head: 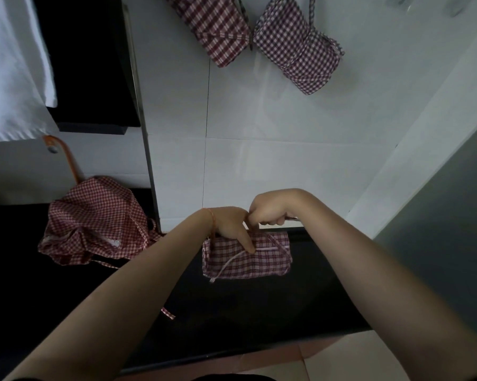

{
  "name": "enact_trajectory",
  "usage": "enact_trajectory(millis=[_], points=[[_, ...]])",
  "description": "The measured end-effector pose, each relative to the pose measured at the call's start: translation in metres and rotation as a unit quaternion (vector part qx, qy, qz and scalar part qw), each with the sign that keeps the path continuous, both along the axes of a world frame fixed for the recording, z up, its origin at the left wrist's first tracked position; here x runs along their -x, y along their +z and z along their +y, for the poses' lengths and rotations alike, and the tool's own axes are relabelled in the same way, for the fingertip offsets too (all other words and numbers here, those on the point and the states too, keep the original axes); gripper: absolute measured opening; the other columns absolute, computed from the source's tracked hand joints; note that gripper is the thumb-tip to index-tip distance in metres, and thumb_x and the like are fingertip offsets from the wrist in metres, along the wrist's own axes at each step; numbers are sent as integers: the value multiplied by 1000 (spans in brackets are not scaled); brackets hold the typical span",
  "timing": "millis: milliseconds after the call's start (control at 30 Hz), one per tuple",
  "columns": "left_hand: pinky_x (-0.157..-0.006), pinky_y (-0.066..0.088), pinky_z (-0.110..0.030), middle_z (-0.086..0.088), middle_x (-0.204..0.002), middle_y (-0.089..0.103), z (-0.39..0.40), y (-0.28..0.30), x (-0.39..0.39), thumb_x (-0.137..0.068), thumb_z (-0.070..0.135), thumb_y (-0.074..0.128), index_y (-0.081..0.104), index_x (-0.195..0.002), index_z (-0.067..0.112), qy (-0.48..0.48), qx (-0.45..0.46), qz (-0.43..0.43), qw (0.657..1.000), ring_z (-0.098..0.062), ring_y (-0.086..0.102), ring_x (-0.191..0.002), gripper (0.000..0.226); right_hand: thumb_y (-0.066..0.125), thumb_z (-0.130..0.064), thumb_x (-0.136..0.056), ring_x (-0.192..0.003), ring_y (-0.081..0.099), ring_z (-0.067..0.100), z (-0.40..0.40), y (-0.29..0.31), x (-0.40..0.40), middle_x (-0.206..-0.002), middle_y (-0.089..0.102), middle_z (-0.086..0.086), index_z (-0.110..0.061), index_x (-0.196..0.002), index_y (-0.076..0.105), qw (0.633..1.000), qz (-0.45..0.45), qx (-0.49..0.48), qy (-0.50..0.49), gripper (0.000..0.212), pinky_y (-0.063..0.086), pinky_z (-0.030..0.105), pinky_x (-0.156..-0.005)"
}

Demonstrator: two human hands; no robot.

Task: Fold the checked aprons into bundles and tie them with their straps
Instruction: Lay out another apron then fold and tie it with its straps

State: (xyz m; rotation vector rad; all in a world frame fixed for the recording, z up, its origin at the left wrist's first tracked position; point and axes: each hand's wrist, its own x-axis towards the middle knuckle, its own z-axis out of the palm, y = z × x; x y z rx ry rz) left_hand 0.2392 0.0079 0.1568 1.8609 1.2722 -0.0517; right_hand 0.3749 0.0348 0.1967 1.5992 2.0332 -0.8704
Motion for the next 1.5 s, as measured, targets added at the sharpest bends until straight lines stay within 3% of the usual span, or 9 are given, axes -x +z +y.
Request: enact_trajectory(millis=[167, 333, 633, 767, 900, 1000, 1233, 1333, 1500], points=[[-94, 53, -36, -4, -106, 73, 10, -19, 13, -78, 26, 80, 73, -111, 12, 173, 29, -139, 975, -21, 68, -98, 37, 47, -23, -102, -62, 49, 18, -13, -1, 5, -73, 56, 7, -4, -84, 63, 985, 105, -134, -18, 31, 37, 26, -55], [-76, 59, -35, -15, -100, 75, 16, -33, 37, -79, 13, 80, 71, -107, 0, 367, 83, -341, 861, -26, 73, -88, 32, 41, -24, -104, -47, 30, 10, -24, -13, -16, -66, 43, 0, -10, -84, 58, 948, 269, -115, -123, 30, 23, 22, -43], [-91, 56, -38, -19, -119, 68, 15, -25, 47, -84, 14, 70, 62, -121, -1, 265, 156, -487, 817, -29, 69, -102, 41, 60, -44, -95, -47, 27, 10, -26, -50, -46, -59, 36, 0, -9, -84, 54, 860, 457, 21, -227, 37, 21, 23, -46], [-86, 58, -33, -14, -110, 71, 11, -17, 38, -91, 14, 59, 59, -119, -1, 218, 214, -544, 782, -24, 70, -96, 32, 59, -61, -84, -48, 20, 10, -25, -53, -47, -58, 32, 0, -8, -105, 58, 838, 496, 73, -214, 57, 16, 25, -48], [-84, 59, -31, -12, -106, 72, 8, -14, 29, -89, 14, 52, 59, -118, -1, 228, 247, -590, 734, -22, 72, -93, 33, 48, -73, -80, -43, 22, 9, -24, -54, -45, -52, 33, 0, -9, -80, 52, 828, 512, 125, -191, 64, 14, 26, -50], [-83, 59, -32, -14, -110, 71, 13, -19, 31, -88, 14, 56, 59, -119, -1, 250, 247, -582, 733, -23, 72, -93, 35, 49, -62, -88, -47, 22, 10, -21, -52, -46, -54, 33, -2, -15, -65, 43, 823, 520, 81, -213, 53, 13, 28, -51], [-80, 60, -32, -13, -104, 73, 18, -61, 27, -96, 16, 56, 59, -122, -2, 334, 268, -542, 723, -23, 72, -88, 31, 51, -40, -101, -61, 48, 16, -5, -58, -45, -70, 48, 7, 3, -63, 51, 925, 298, -217, -88, 57, 39, 28, -62], [-77, 59, -33, -14, -104, 72, 19, -88, 20, -97, 19, 57, 60, -120, -1, 359, 268, -535, 716, -23, 72, -88, 31, 47, -40, -103, -72, 61, 17, -4, -71, -45, -77, 64, 5, -5, -66, 56, 929, 283, -208, -118, 52, 44, 26, -70], [-66, 58, -30, -12, -107, 64, 14, -145, -13, -87, 8, 73, 54, -119, 12, 440, 89, -405, 797, -25, 68, -88, 37, 52, -33, -102, -73, 63, 22, -8, -127, -49, -72, 57, 9, -11, -65, 52, 886, 383, -82, -250, 43, 55, 26, -69]])
